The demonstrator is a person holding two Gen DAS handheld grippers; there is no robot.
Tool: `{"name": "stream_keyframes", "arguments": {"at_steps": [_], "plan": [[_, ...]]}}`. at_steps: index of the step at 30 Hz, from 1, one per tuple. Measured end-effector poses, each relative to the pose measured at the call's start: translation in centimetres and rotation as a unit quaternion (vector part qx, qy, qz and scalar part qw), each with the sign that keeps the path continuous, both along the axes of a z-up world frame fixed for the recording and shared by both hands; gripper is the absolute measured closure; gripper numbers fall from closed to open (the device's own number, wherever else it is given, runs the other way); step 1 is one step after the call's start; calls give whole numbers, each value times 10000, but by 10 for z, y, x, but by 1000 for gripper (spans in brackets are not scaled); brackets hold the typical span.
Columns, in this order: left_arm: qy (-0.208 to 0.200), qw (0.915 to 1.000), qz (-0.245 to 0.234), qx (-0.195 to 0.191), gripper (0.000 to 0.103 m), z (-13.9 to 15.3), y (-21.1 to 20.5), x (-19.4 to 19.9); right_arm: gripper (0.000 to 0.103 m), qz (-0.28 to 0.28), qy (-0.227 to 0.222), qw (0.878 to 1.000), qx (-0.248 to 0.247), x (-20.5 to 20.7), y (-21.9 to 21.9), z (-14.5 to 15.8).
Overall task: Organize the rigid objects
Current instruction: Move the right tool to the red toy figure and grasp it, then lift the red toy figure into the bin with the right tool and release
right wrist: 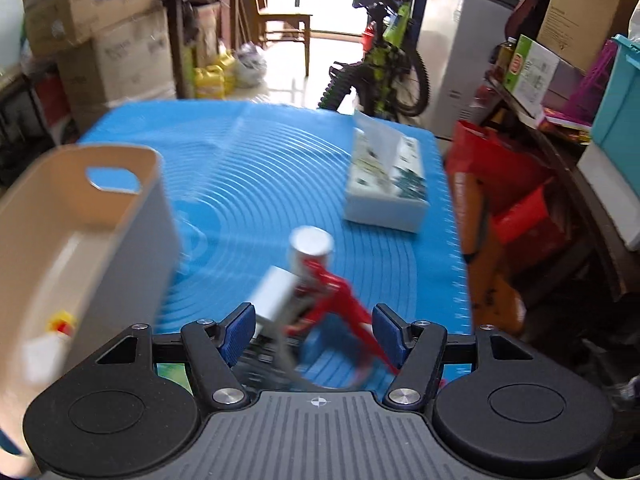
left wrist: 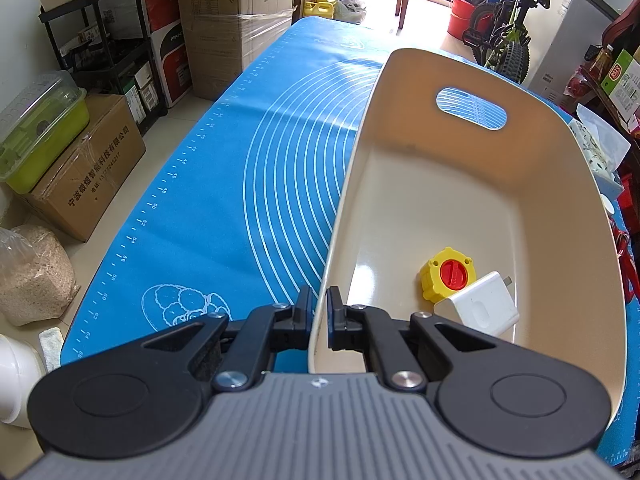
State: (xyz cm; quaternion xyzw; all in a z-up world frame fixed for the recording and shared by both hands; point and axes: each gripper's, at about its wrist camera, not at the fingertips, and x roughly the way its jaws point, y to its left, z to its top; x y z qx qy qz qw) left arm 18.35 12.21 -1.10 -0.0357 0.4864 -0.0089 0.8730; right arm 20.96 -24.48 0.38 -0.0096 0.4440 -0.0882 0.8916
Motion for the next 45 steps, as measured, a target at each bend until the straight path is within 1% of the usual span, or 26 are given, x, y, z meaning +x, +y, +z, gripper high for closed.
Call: {"name": "stream_keyframes", "arguments": {"at_steps": [4, 7, 11, 14, 17, 19, 23, 27, 28, 29, 31, 33, 36, 39, 45], "plan": [[-4, 10000, -6, 6, 94, 0, 0, 0, 31, 74, 226, 9991, -358, 4, -11, -21], [-4, 10000, -8, 5, 94, 0, 1, 1, 31, 98, 374, 9982, -463, 8, -17, -34], [-3, 10000, -9, 16, 94, 0, 1, 1, 31, -20, 286, 9995, -113, 9, -32, -44], [-3, 10000, -7, 11, 94, 0, 1, 1, 31, -163, 334, 9993, -79, 15, -41, -53], [-2, 10000, -6, 11, 94, 0, 1, 1, 35, -268, 345, 9990, -23, 16, -43, -60], [-3, 10000, -5, 16, 94, 0, 1, 1, 38, -352, 344, 9987, 99, 17, -45, -66], [-2, 10000, -9, 12, 94, 0, 1, 1, 45, -322, 365, 9988, 5, 21, -41, -75], [1, 10000, -6, 14, 94, 0, 1, 1, 54, -202, 272, 9994, -9, 23, -35, -73], [5, 10000, -3, 16, 94, 0, 2, 1, 63, -121, 252, 9996, -10, 23, -33, -72], [6, 10000, 2, 16, 94, 0, 2, 1, 65, -58, 224, 9997, -69, 23, -31, -70], [6, 10000, 7, 18, 94, 0, 3, 2, 73, 52, 184, 9997, -127, 21, -28, -66], [6, 10000, 5, 14, 94, 1, 3, 2, 77, 129, 130, 9998, -25, 18, -29, -60], [4, 10000, 3, 20, 94, 1, 3, 2, 78, 301, 13, 9995, -64, 11, -26, -52], [4, 10000, 7, 18, 94, 1, 4, 2, 78, 471, -1, 9988, -127, 7, -20, -48], [4, 10000, 3, 20, 94, 0, 3, 2, 78, 552, -170, 9983, -55, 0, -12, -33]]}}
